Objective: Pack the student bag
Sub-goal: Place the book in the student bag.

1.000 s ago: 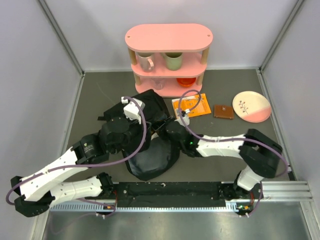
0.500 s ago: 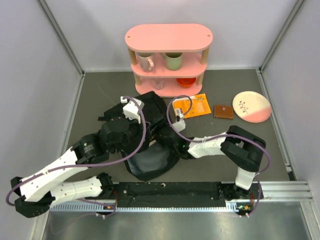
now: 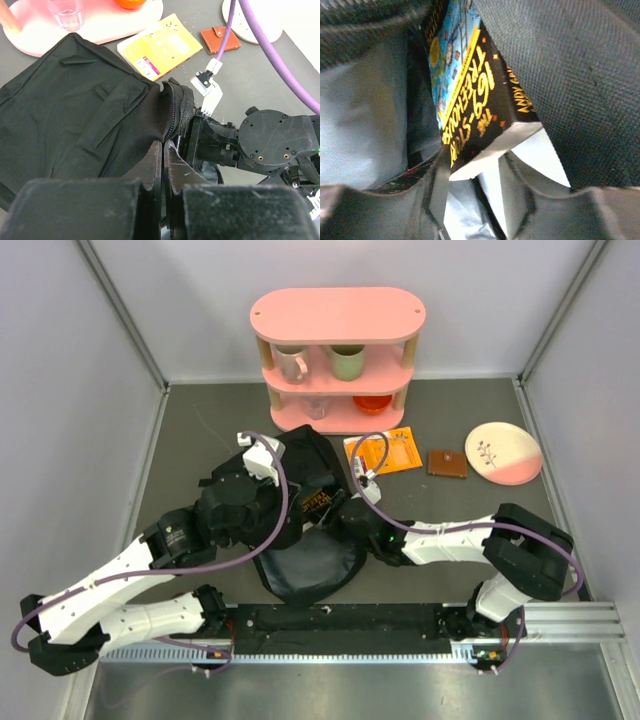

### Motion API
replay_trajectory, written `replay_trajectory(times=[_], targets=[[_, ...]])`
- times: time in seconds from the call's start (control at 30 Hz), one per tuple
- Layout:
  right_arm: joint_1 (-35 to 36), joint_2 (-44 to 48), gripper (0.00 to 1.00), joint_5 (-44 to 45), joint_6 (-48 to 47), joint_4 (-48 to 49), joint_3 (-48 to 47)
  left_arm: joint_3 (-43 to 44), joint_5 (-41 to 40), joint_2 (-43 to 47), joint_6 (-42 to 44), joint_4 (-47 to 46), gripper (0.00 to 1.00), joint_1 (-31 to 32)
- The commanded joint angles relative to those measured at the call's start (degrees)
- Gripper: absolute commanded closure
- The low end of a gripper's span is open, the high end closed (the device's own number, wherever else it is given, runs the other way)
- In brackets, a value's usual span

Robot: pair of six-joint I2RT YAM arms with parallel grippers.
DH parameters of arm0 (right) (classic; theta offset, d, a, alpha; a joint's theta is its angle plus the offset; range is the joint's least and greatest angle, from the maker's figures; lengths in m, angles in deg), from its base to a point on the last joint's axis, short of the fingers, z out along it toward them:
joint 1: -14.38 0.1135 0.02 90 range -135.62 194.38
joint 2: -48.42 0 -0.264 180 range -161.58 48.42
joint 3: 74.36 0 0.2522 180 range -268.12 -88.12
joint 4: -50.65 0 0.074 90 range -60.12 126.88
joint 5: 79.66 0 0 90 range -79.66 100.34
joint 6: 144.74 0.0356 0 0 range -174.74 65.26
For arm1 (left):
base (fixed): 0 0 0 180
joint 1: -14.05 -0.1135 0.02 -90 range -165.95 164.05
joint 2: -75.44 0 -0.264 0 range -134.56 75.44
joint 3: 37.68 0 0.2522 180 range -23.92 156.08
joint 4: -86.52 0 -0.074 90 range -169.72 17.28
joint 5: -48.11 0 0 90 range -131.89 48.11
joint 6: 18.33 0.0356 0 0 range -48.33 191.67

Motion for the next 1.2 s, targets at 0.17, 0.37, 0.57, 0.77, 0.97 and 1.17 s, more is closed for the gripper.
replay_trajectory(times=[0.17, 0.37, 0.57, 0.77, 0.97, 1.17], targets=[[0.47, 0.83, 0.91, -2.11, -0.54, 4.60, 1.34, -0.65, 0.37, 2.21, -2.34, -3.38, 1.00, -0.16], [0.47, 1.54, 1.00, 2.02, 0.86, 6.79, 1.16, -1.80, 1.07, 2.48, -3.57, -3.91, 1.00, -0.16], [0.47, -3.55, 1.00, 10.10, 9.38, 8.74, -1.73, -1.80, 1.95, 2.65, -4.01, -4.35, 1.00, -0.25], [0.56, -13.03, 1.00, 8.62, 12.64, 5.66, -10.17, -2.24, 1.60, 2.74, -4.10, -4.70, 1.00, -0.25], [0.47, -13.85, 0.70, 4.14, 7.38, 8.73, -8.60, -2.24, 0.38, 3.00, -3.83, -3.91, 1.00, -0.42], [0.56, -9.37, 0.41, -2.19, -0.27, 6.02, -5.70, -2.94, -1.03, 3.71, -3.66, -3.82, 1.00, -0.69]])
